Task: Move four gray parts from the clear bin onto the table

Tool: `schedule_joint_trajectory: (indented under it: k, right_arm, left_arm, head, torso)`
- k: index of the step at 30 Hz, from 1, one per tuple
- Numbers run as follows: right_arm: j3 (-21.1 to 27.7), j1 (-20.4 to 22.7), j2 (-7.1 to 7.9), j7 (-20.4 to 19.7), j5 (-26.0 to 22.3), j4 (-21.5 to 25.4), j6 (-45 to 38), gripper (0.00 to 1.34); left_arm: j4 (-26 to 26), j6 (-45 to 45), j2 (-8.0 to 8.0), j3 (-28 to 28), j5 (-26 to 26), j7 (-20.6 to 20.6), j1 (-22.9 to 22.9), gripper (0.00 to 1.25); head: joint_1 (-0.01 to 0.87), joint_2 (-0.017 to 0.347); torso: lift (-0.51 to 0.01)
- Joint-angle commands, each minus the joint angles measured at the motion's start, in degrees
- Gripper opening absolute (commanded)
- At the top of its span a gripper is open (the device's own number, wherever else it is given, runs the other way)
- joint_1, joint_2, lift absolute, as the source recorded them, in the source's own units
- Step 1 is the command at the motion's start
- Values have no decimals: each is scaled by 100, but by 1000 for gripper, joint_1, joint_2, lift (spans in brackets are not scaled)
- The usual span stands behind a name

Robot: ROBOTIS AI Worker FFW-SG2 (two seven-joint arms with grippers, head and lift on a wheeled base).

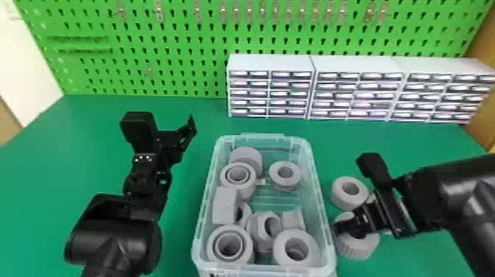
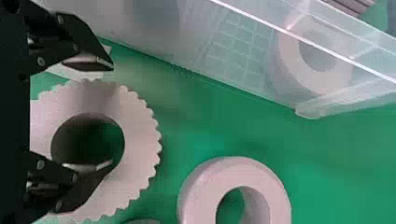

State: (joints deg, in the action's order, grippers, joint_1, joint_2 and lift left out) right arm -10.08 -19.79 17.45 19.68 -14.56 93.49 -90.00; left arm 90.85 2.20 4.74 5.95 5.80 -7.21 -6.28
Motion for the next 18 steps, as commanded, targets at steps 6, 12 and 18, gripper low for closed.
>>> schedule_joint_trajectory:
  k: [6, 12, 18]
  right_arm:
    - [156, -122, -75, 0, -38, 55, -8, 827]
    - [200, -192, -110, 0, 6, 310, -8, 827]
    - [358, -271, -110, 0, -3, 635, -8, 827]
  left_arm:
    - [3, 0, 0, -33, 0, 0, 31, 956]
    - [3, 0, 0, -41, 0, 0, 48, 954]
    - [3, 0, 0, -33, -9, 0, 31, 954]
  head:
    - [693, 72]
    - [693, 72]
    - [693, 72]
  torso:
    - [-52]
    - [-52]
    - [-52]
